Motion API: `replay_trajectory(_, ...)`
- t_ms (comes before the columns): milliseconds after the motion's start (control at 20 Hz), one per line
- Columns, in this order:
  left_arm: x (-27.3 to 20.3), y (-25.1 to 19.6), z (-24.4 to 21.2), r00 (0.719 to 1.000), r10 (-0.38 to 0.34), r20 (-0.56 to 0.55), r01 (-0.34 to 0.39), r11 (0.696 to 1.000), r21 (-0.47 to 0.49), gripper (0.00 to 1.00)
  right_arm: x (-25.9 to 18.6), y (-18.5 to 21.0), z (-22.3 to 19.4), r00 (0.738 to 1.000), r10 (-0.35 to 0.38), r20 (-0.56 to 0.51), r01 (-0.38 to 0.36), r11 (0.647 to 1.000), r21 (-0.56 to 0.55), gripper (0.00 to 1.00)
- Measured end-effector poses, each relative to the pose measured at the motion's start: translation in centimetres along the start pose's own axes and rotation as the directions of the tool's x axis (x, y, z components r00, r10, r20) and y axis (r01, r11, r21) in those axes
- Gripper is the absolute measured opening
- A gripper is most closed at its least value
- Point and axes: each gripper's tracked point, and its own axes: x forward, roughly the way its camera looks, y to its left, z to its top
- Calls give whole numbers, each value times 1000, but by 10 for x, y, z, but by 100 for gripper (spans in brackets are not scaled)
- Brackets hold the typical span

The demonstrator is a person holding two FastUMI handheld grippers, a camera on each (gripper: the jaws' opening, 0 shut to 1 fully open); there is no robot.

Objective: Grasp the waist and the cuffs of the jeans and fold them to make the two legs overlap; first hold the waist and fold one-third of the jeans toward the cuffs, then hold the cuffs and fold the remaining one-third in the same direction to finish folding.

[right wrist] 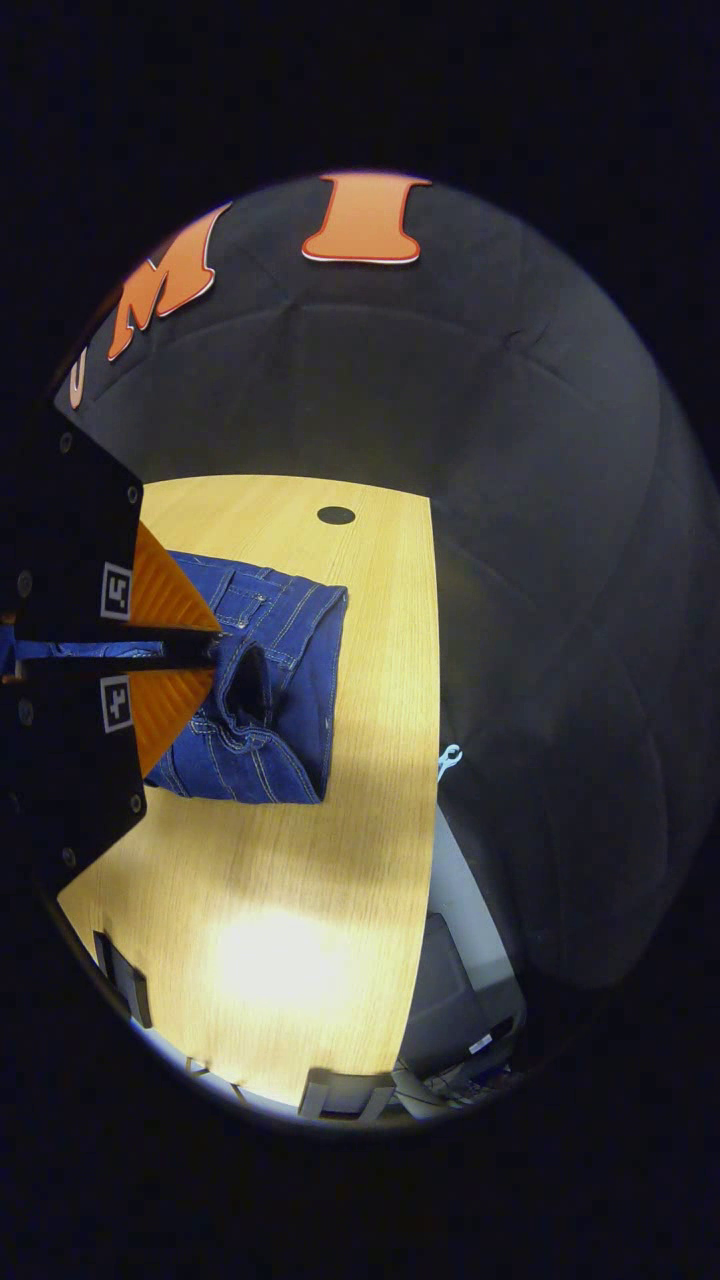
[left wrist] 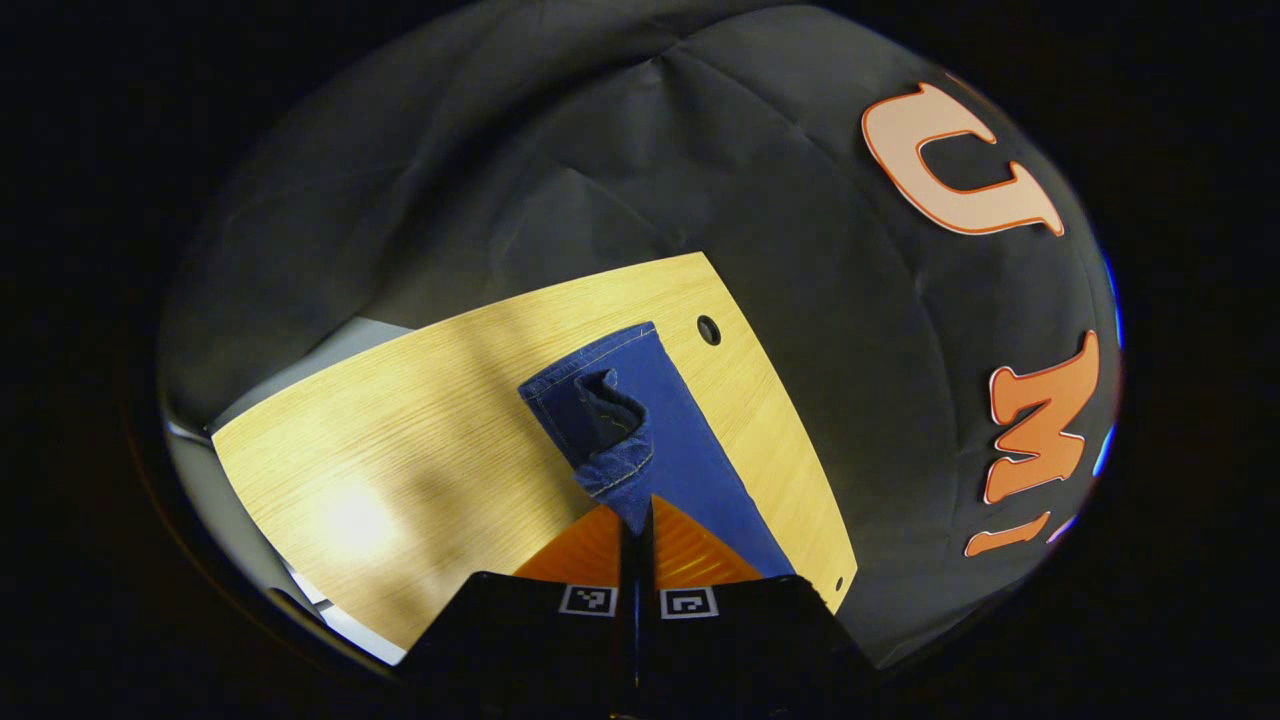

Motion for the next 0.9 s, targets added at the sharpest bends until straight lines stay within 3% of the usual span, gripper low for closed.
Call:
replay_trajectory(200, 13, -16, 19, 1000, -15, -7, 15, 1000, -18, 1, 2, 11, 6, 1000, -6, 3, 6, 1000, 11, 6)
replay_trajectory(250, 19, -19, 25, 1000, -12, -13, 11, 1000, -29, 1, 4, 26, 7, 1000, 22, 4, -22, 1000, 22, 6)
replay_trajectory(550, 68, -11, 55, 981, 167, -96, -176, 979, -99, 1, 31, 72, 22, 1000, -7, -1, 7, 1000, 29, 6)
replay_trajectory(750, 111, -21, 77, 962, 221, -159, -238, 966, -101, 1, 67, 113, 24, 999, -36, -18, 36, 999, -2, 6)
replay_trajectory(900, 146, -20, 87, 940, 275, -202, -282, 959, -5, 2, 101, 140, 17, 998, -61, -33, 60, 998, -23, 6)
